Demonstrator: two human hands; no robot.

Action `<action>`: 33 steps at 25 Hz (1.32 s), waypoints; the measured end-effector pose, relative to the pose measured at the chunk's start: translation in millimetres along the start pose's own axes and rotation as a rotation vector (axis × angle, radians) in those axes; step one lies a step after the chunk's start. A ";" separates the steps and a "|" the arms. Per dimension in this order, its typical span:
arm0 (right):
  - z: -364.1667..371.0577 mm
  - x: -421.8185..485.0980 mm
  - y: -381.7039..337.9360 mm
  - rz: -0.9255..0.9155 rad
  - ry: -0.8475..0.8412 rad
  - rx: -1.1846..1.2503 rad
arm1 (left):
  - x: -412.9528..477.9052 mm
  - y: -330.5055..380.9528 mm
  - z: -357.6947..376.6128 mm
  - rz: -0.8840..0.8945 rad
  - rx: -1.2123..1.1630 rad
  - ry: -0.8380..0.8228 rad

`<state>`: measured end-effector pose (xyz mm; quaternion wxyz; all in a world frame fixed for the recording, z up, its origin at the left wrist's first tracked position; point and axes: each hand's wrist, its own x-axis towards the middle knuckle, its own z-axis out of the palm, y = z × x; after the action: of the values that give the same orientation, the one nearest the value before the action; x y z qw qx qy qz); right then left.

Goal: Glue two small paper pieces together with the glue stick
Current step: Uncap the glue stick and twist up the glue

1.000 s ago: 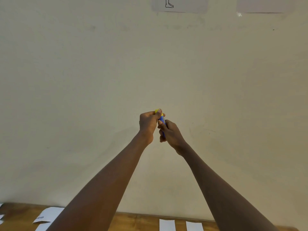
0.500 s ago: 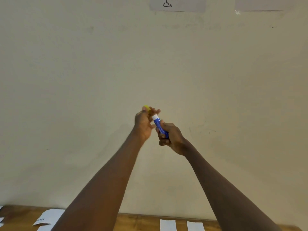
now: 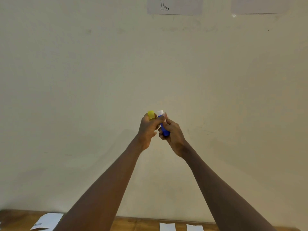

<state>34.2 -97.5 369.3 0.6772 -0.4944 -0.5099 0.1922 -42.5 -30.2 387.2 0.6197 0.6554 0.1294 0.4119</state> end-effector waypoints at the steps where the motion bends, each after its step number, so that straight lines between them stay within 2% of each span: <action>1: 0.1 0.3 0.1 -0.001 0.007 0.003 | -0.3 1.1 3.1 0.053 -0.016 0.058; 4: -1.3 -1.4 3.2 0.016 0.091 0.071 | 0.7 7.3 6.5 0.122 -0.061 0.185; 6: -2.8 -4.7 6.7 -0.008 0.173 0.028 | 3.0 11.4 5.0 0.130 -0.083 0.226; 9: -0.8 -8.2 10.1 -0.055 0.237 -0.053 | 2.5 11.5 4.5 0.127 -0.105 0.213; 12: 4.1 -7.1 9.4 -0.060 0.238 -0.013 | 3.6 9.1 6.0 0.123 -0.132 0.184; 14: 7.0 -6.3 7.7 -0.056 0.207 0.070 | 4.4 12.3 6.1 0.135 -0.176 0.147; 17: 8.5 -5.5 3.5 0.026 0.160 0.373 | 7.2 13.9 4.8 0.142 -0.284 0.111; 19: 9.8 -4.4 0.9 0.075 0.148 0.449 | 8.0 11.8 4.1 0.150 -0.284 0.114; 22: 16.1 -4.0 -0.1 0.013 0.189 0.232 | 8.8 10.5 1.3 0.187 -0.222 0.154; 25: 17.9 -2.9 2.2 -0.074 0.300 -0.006 | 11.1 9.4 0.8 0.203 -0.190 0.177; 27: 18.1 -2.6 4.2 -0.069 0.297 -0.019 | 11.3 10.0 2.9 0.174 -0.171 0.144; 30: 14.7 -3.2 6.9 -0.026 0.191 0.083 | 11.5 10.6 2.6 0.122 -0.154 0.082; 33: 8.2 -5.1 6.5 -0.039 0.164 0.020 | 12.4 6.6 2.2 0.142 -0.138 0.085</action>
<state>26.5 -94.7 361.1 0.7253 -0.4916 -0.4602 0.1431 -35.4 -24.6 398.2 0.6264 0.6005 0.0801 0.4904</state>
